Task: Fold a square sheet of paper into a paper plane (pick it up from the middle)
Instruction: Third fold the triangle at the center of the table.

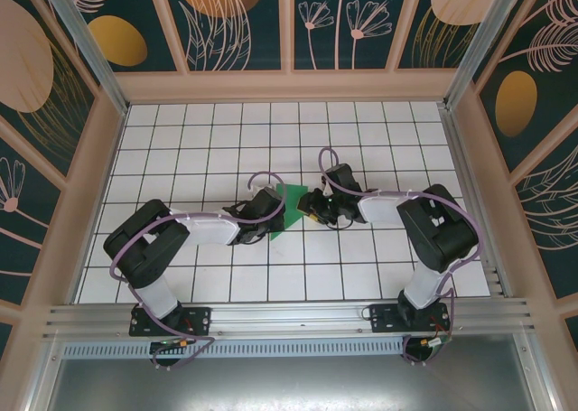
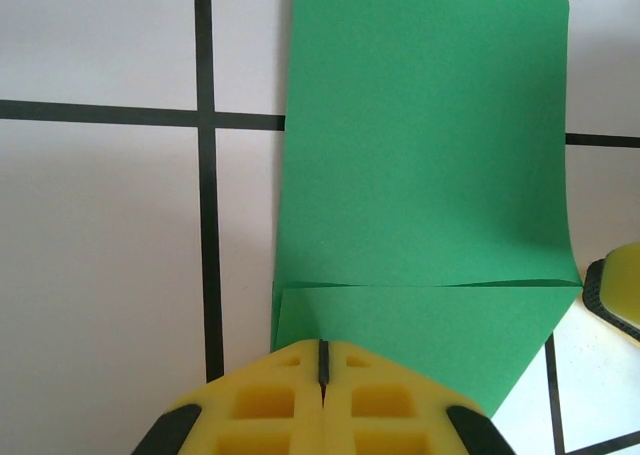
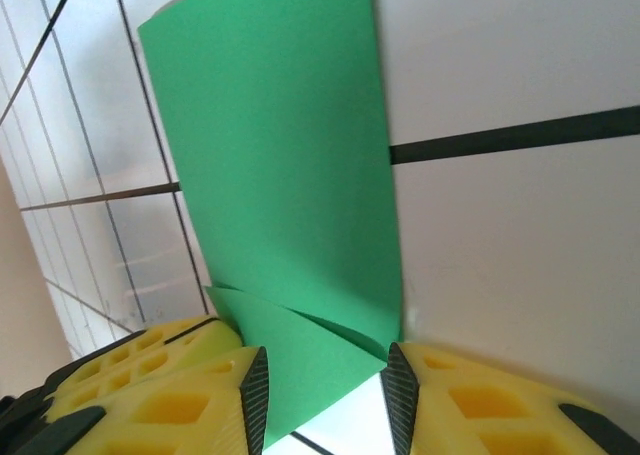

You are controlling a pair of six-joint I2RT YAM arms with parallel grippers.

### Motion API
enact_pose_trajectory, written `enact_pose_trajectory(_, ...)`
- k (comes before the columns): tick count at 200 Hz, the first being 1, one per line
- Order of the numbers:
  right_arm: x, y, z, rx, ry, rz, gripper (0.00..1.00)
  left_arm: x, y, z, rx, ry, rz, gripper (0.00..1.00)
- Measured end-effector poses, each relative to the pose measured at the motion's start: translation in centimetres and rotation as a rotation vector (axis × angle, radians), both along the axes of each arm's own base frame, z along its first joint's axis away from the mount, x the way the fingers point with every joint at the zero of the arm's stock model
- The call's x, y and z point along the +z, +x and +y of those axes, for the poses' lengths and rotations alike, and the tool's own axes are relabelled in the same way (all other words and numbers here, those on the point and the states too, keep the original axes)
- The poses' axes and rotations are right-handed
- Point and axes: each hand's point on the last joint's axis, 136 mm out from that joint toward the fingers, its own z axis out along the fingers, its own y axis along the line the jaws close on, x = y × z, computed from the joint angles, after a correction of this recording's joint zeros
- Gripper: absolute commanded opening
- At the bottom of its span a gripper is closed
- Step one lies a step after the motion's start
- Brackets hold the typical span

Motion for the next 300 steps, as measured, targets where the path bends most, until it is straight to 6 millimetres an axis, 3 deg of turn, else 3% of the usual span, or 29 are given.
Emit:
enact_pose_trajectory(93, -0.4, -0.1, 0.2, 0.009, -0.002, 0.02, 0.33, 0.0, 0.0, 0.0, 0.007, -0.003, 0.0, 0.01)
enact_pose_trajectory(197, 1.6, -0.2, 2.3, 0.082, 0.118, -0.018, 0.27, 0.3, 0.0, 0.1, 0.007, -0.009, -0.007, 0.05)
enact_pose_trajectory(239, 0.3, -0.8, 2.6, 0.11, 0.131, 0.025, 0.19, 1.4, 0.0, 0.3, 0.007, -0.014, -0.022, 0.08)
enact_pose_trajectory(277, 0.2, -0.7, 3.1, 0.136, 0.125, 0.027, 0.05, 2.8, 0.4, 0.8, 0.01, -0.005, -0.058, 0.17)
enact_pose_trajectory(300, 0.4, -0.3, 2.8, 0.12, 0.102, 0.018, 0.0, 4.5, 0.8, 1.5, 0.028, -0.011, -0.092, 0.32)
